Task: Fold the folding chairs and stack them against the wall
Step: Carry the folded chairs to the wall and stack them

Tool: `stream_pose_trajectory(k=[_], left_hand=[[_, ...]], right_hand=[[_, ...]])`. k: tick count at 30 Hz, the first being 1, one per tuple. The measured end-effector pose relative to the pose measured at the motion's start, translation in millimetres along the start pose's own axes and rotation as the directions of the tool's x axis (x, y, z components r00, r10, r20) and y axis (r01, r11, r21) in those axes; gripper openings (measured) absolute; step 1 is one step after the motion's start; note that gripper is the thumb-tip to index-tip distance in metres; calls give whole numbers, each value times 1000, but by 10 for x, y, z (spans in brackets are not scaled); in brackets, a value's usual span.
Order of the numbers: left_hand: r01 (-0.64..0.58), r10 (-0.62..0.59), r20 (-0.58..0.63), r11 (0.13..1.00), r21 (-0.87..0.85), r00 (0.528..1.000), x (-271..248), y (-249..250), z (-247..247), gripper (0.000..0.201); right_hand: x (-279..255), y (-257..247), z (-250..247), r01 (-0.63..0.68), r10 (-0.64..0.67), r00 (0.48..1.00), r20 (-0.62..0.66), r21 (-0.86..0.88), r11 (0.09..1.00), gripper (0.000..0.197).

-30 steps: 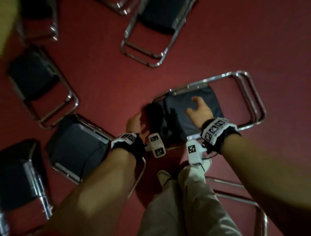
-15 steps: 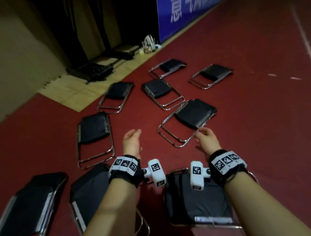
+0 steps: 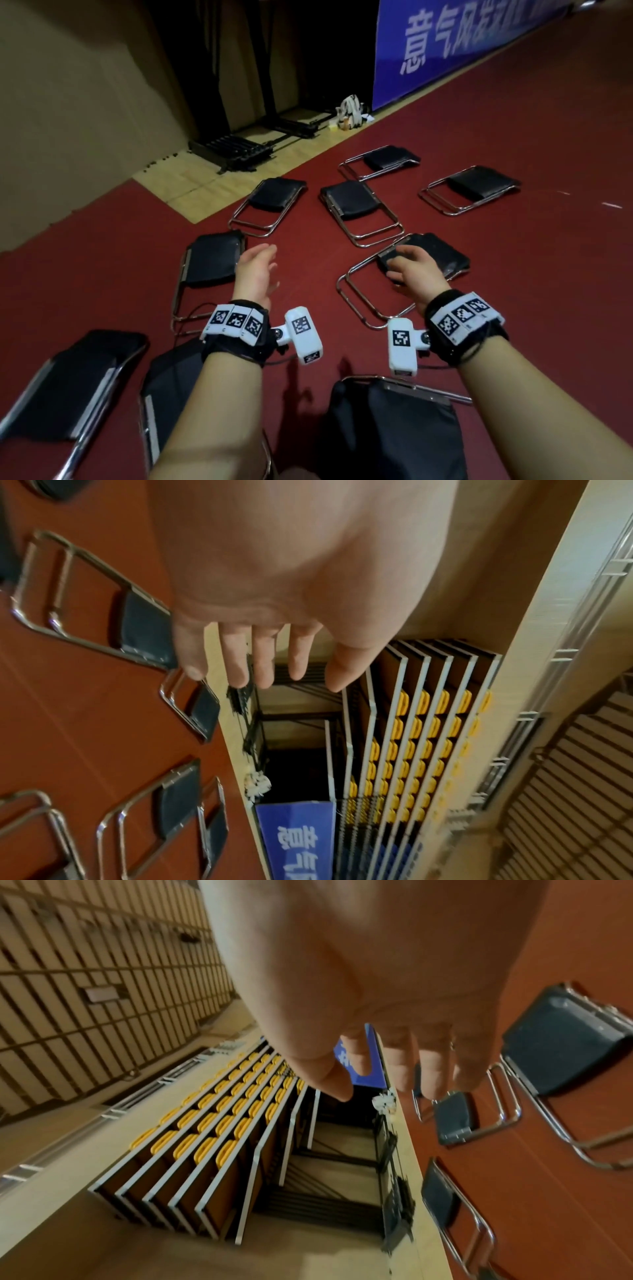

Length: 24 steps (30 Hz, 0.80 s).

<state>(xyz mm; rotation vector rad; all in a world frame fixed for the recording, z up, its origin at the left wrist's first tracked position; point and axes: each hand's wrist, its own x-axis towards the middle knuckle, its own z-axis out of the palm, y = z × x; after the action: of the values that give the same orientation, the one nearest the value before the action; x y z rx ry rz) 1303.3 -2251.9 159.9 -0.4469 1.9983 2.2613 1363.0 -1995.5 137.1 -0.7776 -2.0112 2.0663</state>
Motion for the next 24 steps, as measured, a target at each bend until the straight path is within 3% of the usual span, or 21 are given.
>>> stream_pose_trajectory(k=[3,12,15,19,24], left_hand=[[20,-20,-47,1000,3,999,90,-60,-91,12],[-14,15,-209,1000,4,978,730,-43,-467,9],[11,-12,-246,1000,-5,969,1189,-77,-671,17],[64,-69,-284,998,-25,956,1931,-133,-995,13],[109,-134,-328,990,-95,935,3106,73,-1587,15]], right_hand=[[129,2,181,-31,30,997,64,11,999,27],[817,17,1049,-60,70,964,258,-48,997,28],[1170,48,1495,-64,84,950,301,-76,995,28],[1671,65,2202,-64,108,935,339,-140,988,28],[2423,-63,3528,-66,154,911,382,-232,971,27]])
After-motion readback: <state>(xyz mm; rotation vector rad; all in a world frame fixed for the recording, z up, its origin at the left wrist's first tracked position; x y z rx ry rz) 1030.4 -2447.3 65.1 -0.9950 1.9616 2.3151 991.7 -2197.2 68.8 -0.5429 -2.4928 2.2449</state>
